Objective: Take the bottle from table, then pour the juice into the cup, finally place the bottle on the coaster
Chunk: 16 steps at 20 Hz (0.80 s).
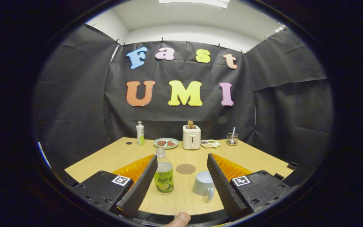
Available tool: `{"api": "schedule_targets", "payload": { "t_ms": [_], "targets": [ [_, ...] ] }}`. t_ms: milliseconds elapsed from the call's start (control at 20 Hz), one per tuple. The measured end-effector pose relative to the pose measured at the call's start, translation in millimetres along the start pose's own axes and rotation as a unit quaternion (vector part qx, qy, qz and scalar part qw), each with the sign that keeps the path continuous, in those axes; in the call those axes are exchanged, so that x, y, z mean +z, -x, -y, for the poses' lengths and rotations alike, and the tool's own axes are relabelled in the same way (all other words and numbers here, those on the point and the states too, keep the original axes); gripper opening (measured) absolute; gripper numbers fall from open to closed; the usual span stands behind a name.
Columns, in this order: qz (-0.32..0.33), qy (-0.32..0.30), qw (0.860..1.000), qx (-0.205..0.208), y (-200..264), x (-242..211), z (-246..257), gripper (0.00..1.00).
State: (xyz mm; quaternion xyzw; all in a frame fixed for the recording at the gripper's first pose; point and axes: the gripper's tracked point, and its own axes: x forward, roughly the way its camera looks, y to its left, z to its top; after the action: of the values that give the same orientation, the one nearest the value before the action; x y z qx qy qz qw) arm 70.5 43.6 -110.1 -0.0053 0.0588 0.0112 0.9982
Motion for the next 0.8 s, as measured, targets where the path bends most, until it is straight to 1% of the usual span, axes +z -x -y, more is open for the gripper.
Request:
{"api": "schedule_targets", "payload": {
  "t_ms": [150, 400, 700, 800],
  "targets": [
    [0.002, 0.006, 1.000, -0.002, -17, -14, -5, 1.00],
    [-0.034, 0.023, 0.999, 0.001, -47, -48, -23, 1.00],
    [-0.055, 0.042, 0.998, -0.001, -78, -66, -38, 1.00],
    [-0.061, 0.036, 0.997, 0.006, -88, -71, -44, 1.00]
  ]
}}
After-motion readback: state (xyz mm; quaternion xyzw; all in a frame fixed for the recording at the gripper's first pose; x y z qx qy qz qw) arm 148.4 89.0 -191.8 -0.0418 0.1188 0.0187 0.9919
